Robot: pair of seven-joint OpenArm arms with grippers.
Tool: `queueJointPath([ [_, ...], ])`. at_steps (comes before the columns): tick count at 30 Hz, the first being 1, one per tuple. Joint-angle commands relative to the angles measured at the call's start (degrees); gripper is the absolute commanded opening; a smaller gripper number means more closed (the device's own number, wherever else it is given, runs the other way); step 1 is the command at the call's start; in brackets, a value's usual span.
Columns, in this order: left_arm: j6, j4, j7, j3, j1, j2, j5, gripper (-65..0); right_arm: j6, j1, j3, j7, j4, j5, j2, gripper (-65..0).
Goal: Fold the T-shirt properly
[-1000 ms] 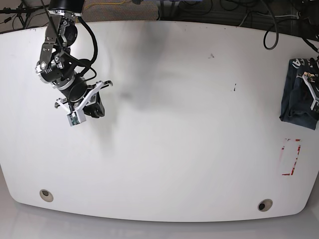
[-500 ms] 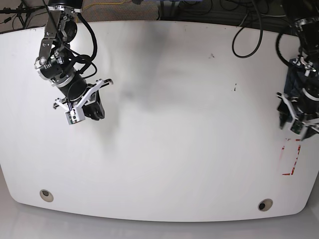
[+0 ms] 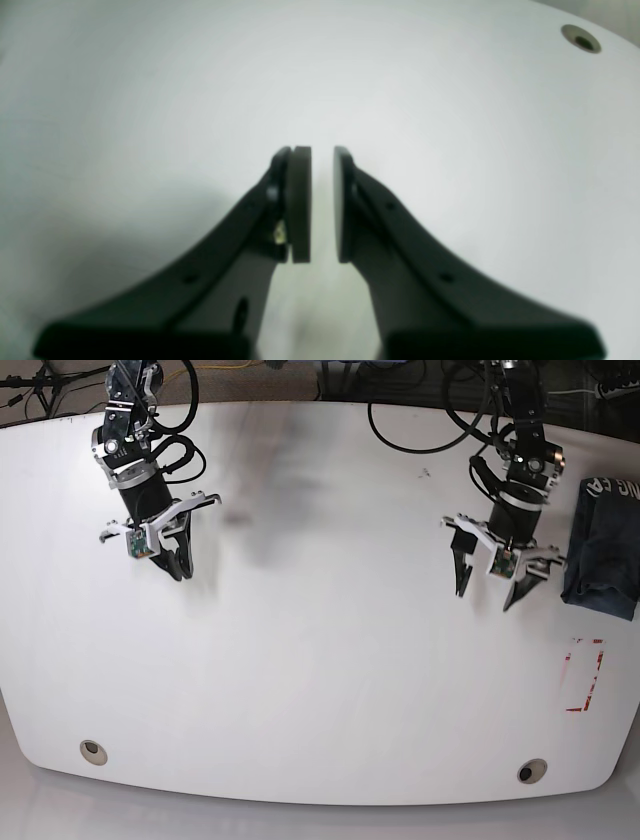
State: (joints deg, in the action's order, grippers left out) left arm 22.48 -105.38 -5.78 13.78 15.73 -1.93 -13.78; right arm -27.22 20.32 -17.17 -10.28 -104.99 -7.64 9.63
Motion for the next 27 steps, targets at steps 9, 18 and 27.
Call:
queueJointPath([
  [9,-1.6,-5.69,4.15,-4.86,19.31,6.37,0.2,-27.1,0.1,13.66,-3.8,16.31,6.13,-0.4,-0.79,-58.5],
  [18,-1.6,-8.59,4.15,-6.7,36.54,6.37,0.64,-27.1,0.01,23.51,-4.59,18.5,7.01,-0.4,-3.61,-58.7],
  [27,-1.6,-6.4,4.07,-7.93,47.97,4.09,0.64,-27.1,-0.07,32.3,-5.29,18.59,7.01,-0.32,-7.21,-63.6],
])
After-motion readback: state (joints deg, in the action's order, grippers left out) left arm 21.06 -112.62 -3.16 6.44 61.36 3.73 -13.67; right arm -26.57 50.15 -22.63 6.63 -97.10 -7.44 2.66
